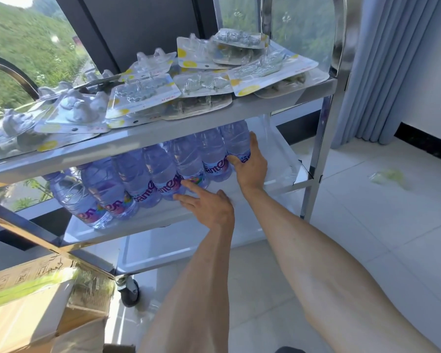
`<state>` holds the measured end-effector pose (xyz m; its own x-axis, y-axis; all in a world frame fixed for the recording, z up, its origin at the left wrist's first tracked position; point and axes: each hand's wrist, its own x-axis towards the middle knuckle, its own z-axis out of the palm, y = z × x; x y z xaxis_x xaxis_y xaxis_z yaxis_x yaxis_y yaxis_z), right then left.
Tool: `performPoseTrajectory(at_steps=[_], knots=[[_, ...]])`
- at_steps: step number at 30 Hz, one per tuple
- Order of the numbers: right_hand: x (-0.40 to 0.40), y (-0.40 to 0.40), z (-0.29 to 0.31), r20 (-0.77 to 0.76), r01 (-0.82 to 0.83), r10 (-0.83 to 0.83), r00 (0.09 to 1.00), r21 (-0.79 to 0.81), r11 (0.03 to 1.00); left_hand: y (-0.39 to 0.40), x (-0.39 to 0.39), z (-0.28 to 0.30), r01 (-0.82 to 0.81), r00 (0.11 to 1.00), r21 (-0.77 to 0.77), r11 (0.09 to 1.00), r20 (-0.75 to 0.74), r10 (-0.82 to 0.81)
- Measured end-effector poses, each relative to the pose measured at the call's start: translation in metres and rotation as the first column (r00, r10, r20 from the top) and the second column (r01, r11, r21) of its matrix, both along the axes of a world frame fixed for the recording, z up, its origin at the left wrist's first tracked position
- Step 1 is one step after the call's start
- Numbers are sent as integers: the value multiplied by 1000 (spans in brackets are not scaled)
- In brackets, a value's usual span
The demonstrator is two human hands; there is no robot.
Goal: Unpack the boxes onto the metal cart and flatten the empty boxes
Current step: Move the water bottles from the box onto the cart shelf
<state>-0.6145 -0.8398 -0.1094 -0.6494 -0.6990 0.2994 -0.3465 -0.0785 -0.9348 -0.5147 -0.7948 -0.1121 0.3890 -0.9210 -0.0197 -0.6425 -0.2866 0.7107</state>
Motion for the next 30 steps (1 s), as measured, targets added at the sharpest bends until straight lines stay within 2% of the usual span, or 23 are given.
performPoseTrajectory(at_steps=[4,8,14,17,20,22,24,28,30], knots=[[-3,-1,-4,42,-61,60,997,21,998,-1,0,-1,10,1000,-5,1000,3,-10],[4,3,-9,30,28,-31,999,97,995,1,1,-3,-4,1000,-3,1000,19,4],[25,29,-15,-101,69,-58,993,107,992,11,13,3,58,998,-3,998,-2,-58],[38,52,-15,-199,160,-130,971,141,977,21,36,5,143,990,-76,987,19,-142],[66,76,-16,-273,235,-186,944,159,959,37,80,10,248,968,-236,940,38,-246],[102,94,-13,-240,164,-127,962,138,977,54,125,16,235,971,-271,933,112,-212],[147,110,-9,-159,53,-27,987,161,985,68,178,20,146,983,-280,949,151,-107],[259,129,3,-84,-184,208,974,234,955,102,296,27,-98,985,-285,953,109,134],[315,139,10,-57,-305,330,942,258,917,123,349,25,-161,974,-254,954,116,196]])
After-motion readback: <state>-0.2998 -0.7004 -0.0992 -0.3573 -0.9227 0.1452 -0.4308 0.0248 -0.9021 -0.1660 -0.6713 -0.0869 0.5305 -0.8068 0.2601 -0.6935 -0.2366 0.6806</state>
